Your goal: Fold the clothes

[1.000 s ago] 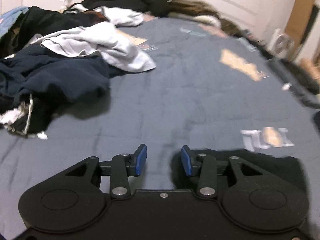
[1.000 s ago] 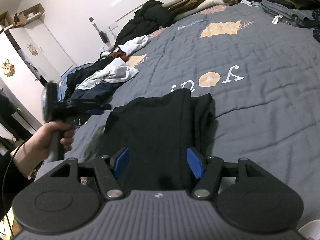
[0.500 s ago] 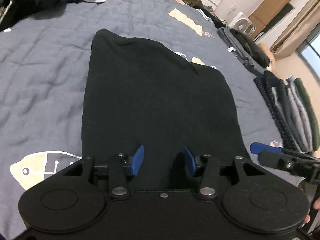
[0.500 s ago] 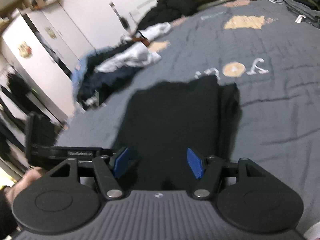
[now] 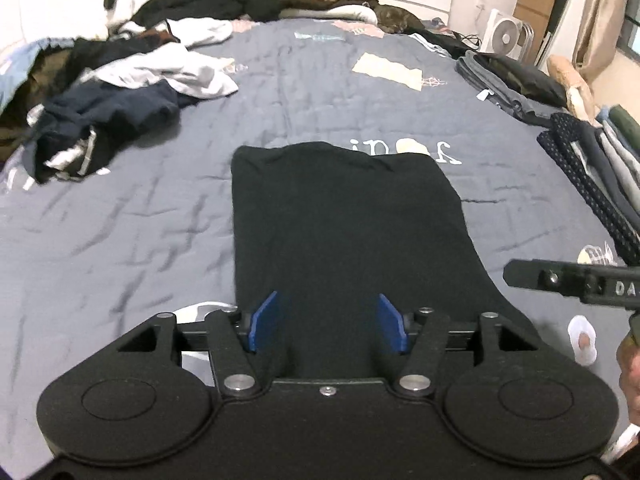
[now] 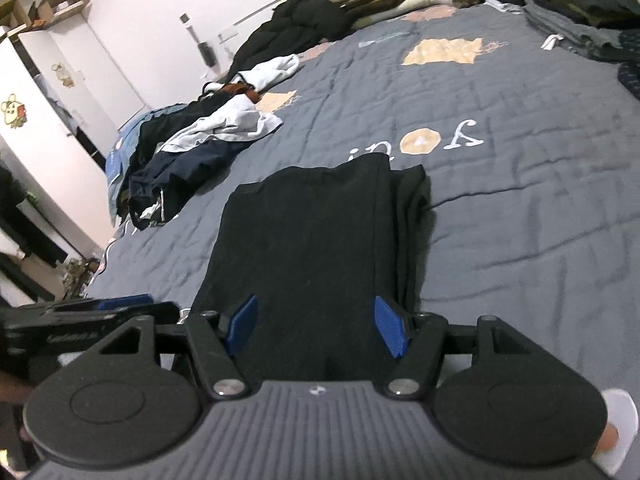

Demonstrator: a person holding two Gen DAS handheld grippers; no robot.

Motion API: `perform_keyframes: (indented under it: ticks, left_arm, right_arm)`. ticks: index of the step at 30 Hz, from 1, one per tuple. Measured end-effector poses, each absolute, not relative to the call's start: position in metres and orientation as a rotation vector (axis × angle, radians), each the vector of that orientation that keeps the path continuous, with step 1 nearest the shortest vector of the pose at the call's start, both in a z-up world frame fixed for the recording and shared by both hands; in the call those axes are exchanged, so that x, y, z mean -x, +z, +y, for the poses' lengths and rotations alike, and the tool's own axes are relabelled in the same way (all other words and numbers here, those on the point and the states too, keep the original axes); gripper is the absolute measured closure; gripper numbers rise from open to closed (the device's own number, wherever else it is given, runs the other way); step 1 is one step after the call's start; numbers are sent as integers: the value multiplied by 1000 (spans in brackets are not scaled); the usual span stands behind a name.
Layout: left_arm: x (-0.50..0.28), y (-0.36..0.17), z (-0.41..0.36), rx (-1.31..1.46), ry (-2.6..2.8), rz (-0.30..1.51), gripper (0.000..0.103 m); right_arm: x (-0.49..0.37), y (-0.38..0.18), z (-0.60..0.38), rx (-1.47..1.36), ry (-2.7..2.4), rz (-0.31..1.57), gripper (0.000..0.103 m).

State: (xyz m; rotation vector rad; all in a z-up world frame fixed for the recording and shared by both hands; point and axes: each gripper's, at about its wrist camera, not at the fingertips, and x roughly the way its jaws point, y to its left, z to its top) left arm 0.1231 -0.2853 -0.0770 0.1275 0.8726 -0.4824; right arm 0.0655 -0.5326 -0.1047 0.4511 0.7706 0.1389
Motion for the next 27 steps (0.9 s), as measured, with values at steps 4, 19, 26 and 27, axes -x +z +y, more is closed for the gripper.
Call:
perform_keyframes:
  ticks: [4, 19, 26, 27]
  left_arm:
    - [-92, -59, -277, -111, -469, 869, 45]
    - [0, -13, -252, -95, -438, 823, 38]
    - [38, 2, -241, -116, -430, 797, 38]
    - [43, 3, -240, -118, -430, 792, 37]
  right_arm:
    - [-48, -90, -522, -448, 138, 792, 39]
    - [34, -23, -492, -349, 150, 773, 39]
    - [74, -10, -486, -329, 142, 767, 39]
    - [78, -8, -484, -325, 143, 761, 39]
